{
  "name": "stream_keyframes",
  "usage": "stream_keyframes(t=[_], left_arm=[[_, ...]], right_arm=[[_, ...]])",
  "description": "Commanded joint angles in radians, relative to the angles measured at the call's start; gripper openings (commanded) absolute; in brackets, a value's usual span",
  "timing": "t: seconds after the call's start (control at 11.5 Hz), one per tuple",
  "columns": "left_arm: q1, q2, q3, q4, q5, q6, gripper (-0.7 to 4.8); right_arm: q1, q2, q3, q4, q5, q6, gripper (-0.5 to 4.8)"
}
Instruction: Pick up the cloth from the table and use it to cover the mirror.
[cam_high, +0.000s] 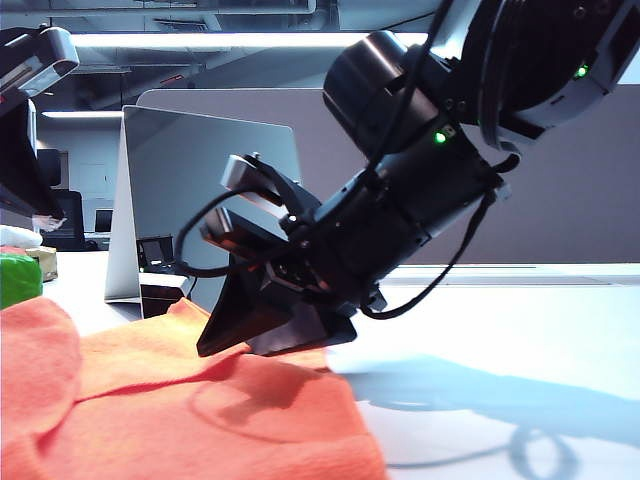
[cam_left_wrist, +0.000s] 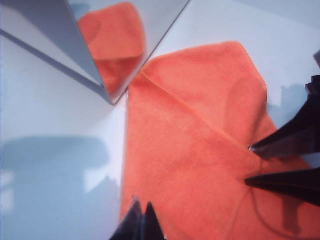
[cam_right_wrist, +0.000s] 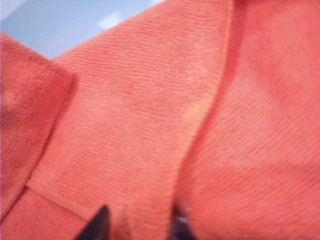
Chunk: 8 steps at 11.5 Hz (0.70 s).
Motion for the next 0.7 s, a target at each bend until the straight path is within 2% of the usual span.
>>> stream_keyframes(t=[0.09, 0.26, 0.61, 0.7], left_arm=[[0.0, -0.001, 0.005, 0.003, 0.004, 0.001, -0.05], [0.0, -0.001, 0.005, 0.002, 0.004, 0.001, -0.05], [0.0, -0.001, 0.005, 0.002, 0.004, 0.001, -0.05], [0.0, -0.001, 0.005, 0.002, 0.004, 0.001, -0.05]], right_arm=[[0.016, -0.003, 0.008, 0.018, -0.013, 0.0, -0.01], [0.016, -0.003, 0.008, 0.024, -0.016, 0.0, -0.01], [0.015, -0.025, 0.013, 0.185, -0.018, 0.0, -0.01], [0.015, -0.047, 0.024, 0.269, -0.018, -0.004, -0.01]])
